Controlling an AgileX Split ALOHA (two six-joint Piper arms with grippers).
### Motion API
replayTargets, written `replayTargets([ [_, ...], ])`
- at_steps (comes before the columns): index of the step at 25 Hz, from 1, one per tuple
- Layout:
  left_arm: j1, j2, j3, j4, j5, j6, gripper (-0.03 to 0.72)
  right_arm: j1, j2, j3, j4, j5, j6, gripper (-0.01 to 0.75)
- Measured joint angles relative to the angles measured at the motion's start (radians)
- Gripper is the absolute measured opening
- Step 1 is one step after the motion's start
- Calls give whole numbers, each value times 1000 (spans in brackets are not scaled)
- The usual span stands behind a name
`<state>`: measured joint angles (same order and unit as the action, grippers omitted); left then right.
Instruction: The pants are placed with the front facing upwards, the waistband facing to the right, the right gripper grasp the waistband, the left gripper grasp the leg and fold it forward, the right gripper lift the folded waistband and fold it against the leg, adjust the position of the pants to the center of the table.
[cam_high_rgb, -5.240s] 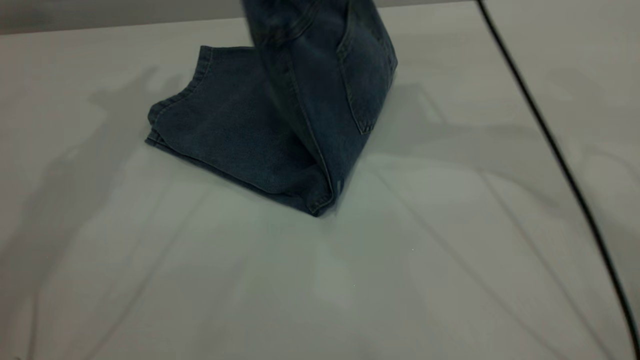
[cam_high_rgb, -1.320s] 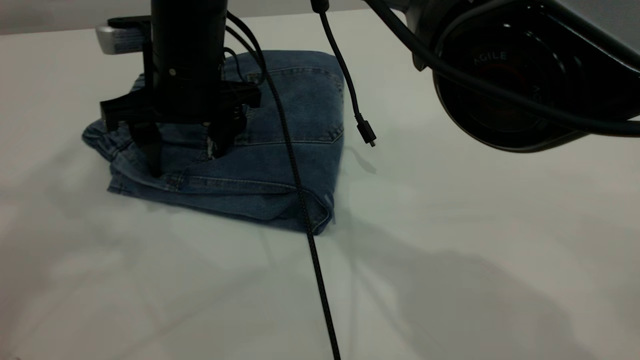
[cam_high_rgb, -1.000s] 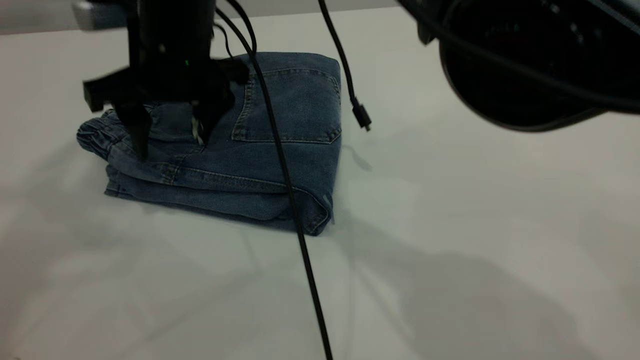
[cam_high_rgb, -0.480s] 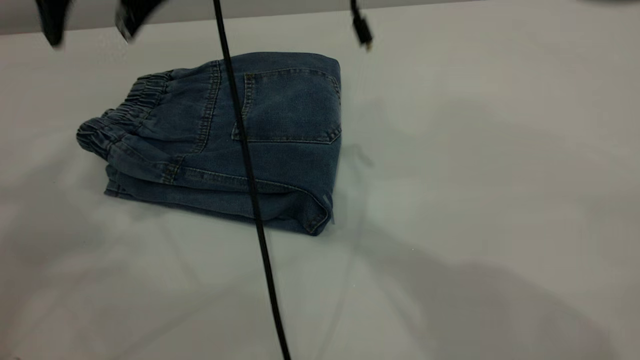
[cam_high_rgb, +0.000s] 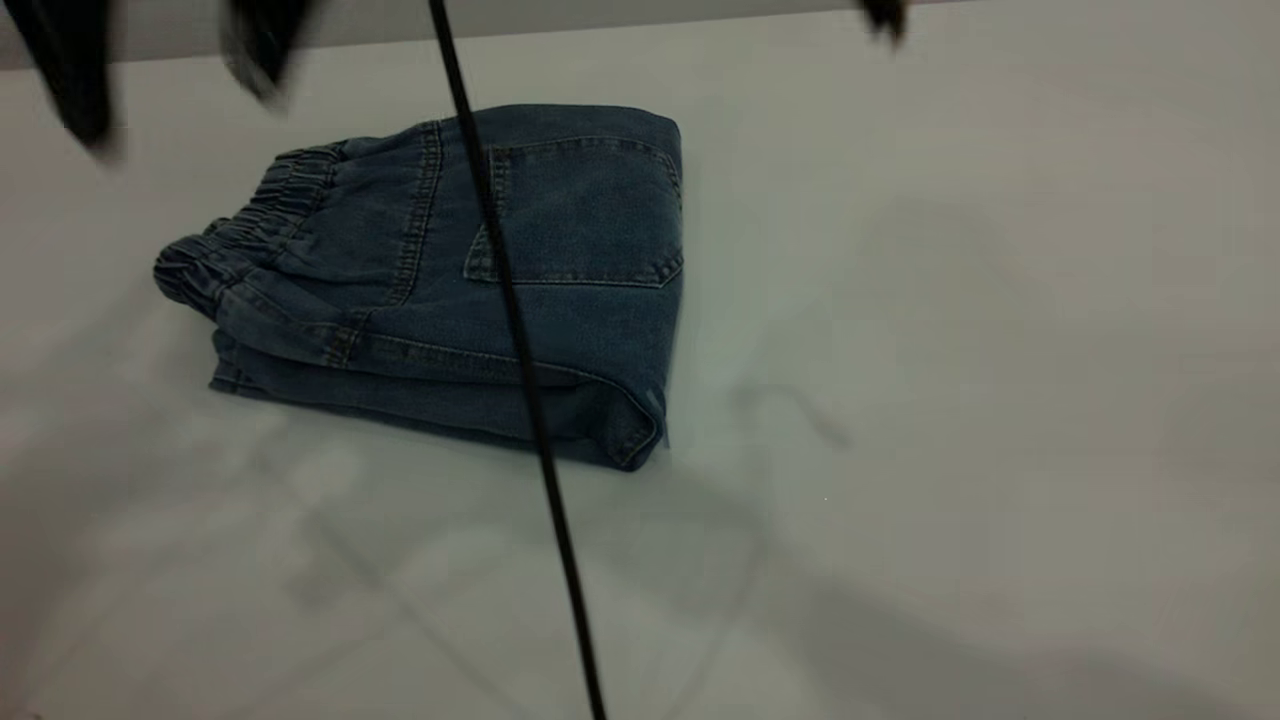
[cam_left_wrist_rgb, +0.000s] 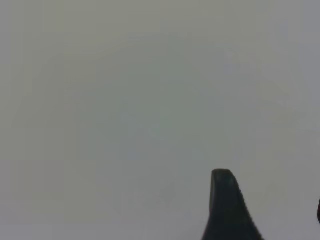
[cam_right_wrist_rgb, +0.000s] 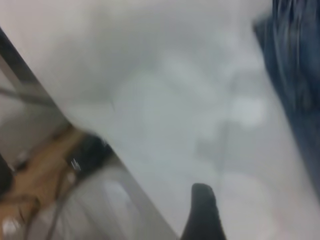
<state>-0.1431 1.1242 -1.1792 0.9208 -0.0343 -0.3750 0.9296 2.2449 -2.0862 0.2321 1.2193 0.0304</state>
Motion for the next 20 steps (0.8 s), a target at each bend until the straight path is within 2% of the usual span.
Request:
replayTargets([
  [2,0,0,0,-2,-1,-1,384,9,19,62,5,-29,51,451],
  [5,0,0,0,-3,-2,-3,384,6,102,88,59,-153,98,451],
  [10,0,0,0,-3,-2,-8,384,-11,274,-18,11,-220,165,451],
  [13,0,0,0,-4,-3,-10,384,-23,362,-174,-49,-172,211,451],
  [17,0,0,0,-4,-10,-36,384,-35,444,-367,-35,-27,211,451],
  [20,0,0,0,-4,-10,-36,384,-33,459,-479,-25,4,211,451],
])
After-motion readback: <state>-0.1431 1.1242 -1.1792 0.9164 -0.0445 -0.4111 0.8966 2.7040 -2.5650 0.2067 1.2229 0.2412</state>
